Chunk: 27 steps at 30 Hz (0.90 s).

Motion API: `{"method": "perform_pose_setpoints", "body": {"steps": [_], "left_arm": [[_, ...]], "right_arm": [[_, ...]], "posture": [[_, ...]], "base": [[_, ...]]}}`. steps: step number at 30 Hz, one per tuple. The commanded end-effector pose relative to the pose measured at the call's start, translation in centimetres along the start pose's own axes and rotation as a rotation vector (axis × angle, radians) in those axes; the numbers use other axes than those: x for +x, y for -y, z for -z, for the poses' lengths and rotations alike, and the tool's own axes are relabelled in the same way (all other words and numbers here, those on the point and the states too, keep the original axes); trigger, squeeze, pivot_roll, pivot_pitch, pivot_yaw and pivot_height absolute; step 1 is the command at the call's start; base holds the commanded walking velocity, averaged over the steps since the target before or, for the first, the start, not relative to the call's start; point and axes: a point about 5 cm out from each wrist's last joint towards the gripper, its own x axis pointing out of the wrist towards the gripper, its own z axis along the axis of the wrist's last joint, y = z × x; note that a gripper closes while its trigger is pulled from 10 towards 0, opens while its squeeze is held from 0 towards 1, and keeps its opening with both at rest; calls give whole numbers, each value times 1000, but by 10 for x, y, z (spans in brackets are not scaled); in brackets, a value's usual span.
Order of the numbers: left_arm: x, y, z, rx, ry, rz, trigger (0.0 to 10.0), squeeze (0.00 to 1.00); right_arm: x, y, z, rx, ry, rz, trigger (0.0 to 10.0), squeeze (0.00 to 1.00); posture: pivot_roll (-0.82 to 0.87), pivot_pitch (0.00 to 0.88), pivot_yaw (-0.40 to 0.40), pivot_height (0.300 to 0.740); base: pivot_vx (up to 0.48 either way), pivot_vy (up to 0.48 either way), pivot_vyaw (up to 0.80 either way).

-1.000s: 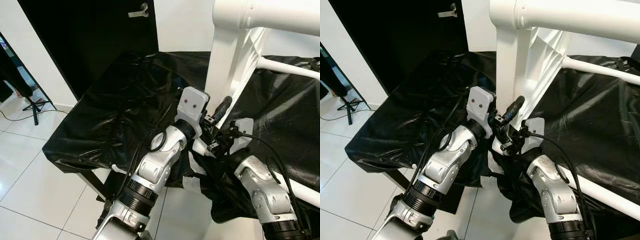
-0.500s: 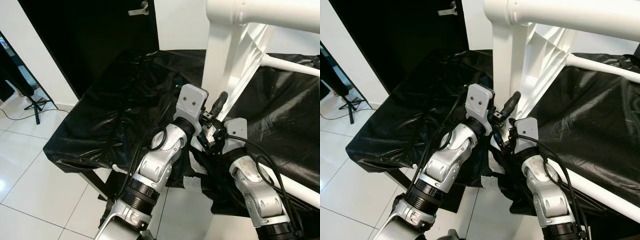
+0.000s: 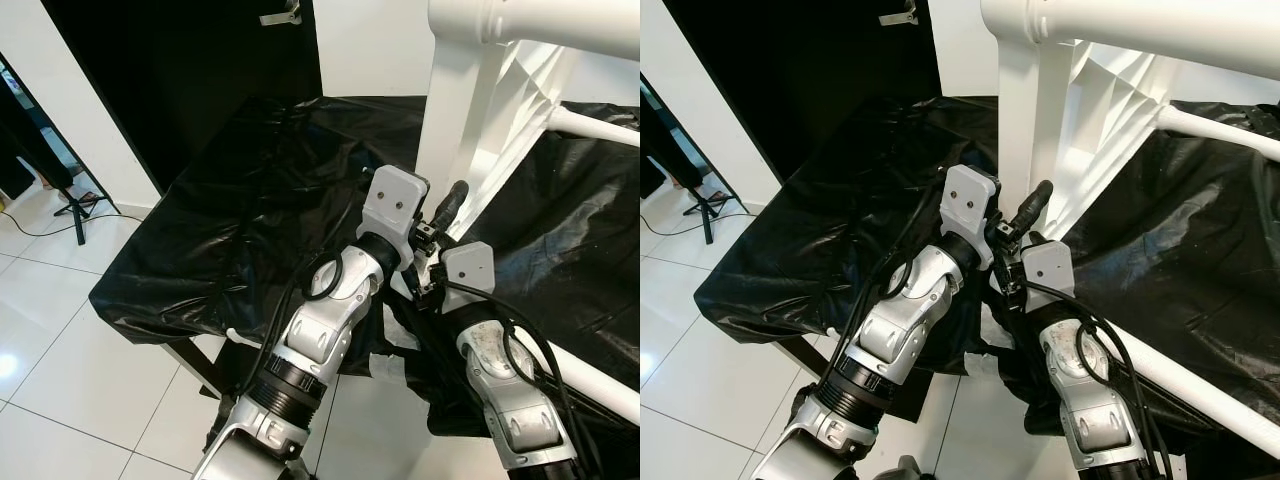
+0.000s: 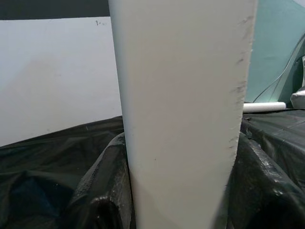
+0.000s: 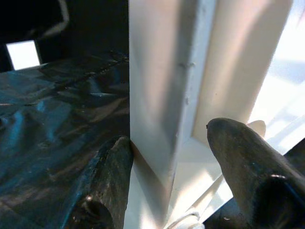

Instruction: Building children table

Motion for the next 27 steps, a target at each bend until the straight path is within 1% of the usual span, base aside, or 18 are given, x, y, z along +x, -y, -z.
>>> {"method": "perform_pose_setpoints", "body": {"steps": [1, 2, 4, 5, 6, 7, 8, 10, 11, 14, 15, 16, 18, 19, 20, 25, 26, 27], "left_arm": [[-2, -4, 5, 16, -27, 10, 0, 0], [-2, -4, 5, 18, -28, 7, 0, 0], [-2, -5, 5, 20, -28, 5, 0, 0], [-2, -5, 5, 20, -28, 5, 0, 0], [-2, -5, 5, 22, -28, 4, 0, 0], [-2, -5, 5, 22, -28, 4, 0, 0], [-2, -6, 5, 23, -28, 3, 0, 0], [-2, -6, 5, 23, -28, 3, 0, 0], [-2, -6, 5, 23, -28, 3, 0, 0], [-2, -6, 5, 23, -28, 3, 0, 0], [-2, -6, 5, 22, -27, 4, 0, 0], [-2, -6, 5, 22, -27, 4, 0, 0], [-1, -4, 6, 17, -26, 12, 0, 0], [-1, -4, 6, 17, -26, 12, 0, 0], [-1, -3, 6, 15, -26, 15, 0, 0], [-1, -3, 6, 14, -26, 16, 0, 0], [0, -3, 6, 13, -26, 17, 0, 0], [0, -3, 7, 11, -27, 18, 0, 0]], "right_arm": [[0, 17, -6, -27, 18, 98, 10000, 0], [0, 12, -4, 6, -6, 49, 10000, 0], [-1, 8, -3, 30, -20, 18, 10000, 0], [-1, 8, -3, 30, -20, 18, 10000, 0], [-3, 9, -4, 75, -27, 3, 10000, 0], [-3, 9, -4, 75, -27, 3, 10000, 0], [-6, 10, -5, 146, -40, -24, 10000, 0], [-6, 10, -5, 146, -40, -24, 10000, 0], [-9, 10, -7, 197, -43, -56, 10000, 0], [-9, 10, -7, 197, -43, -56, 10000, 0], [-16, 11, -11, 264, -39, -106, 10000, 0], [-16, 11, -11, 264, -39, -106, 10000, 0], [-32, 12, -19, 319, -32, -191, 10000, 0], [-32, 12, -19, 319, -32, -191, 10000, 0], [-38, 12, -22, 325, -35, -231, 10000, 0], [-41, 12, -23, 323, -39, -253, 10000, 0], [-46, 14, -25, 314, -47, -278, 10000, 0], [-48, 21, -24, 288, -56, -248, 10000, 0]], "posture": [[59, 0, 98, 740], [59, 0, 99, 740], [58, 0, 99, 740], [58, 0, 99, 740], [58, 0, 98, 740], [58, 0, 98, 740], [50, 0, 101, 740], [50, 0, 101, 740], [47, 0, 102, 740], [47, 0, 102, 740], [37, 0, 105, 740], [37, 0, 105, 740], [19, 0, 108, 740], [19, 0, 108, 740], [14, 0, 110, 740], [13, 0, 110, 740], [9, 0, 109, 740], [7, 0, 109, 740]], "base": [[0, 0, 0], [0, 0, 0], [0, 0, 0], [0, 0, 0], [0, 0, 0], [0, 0, 0], [0, 0, 0], [0, 0, 0], [0, 0, 0], [0, 0, 0], [0, 0, 0], [0, 0, 0], [0, 0, 0], [0, 0, 0], [0, 0, 0], [0, 0, 0], [0, 0, 0], [0, 0, 0]]}}
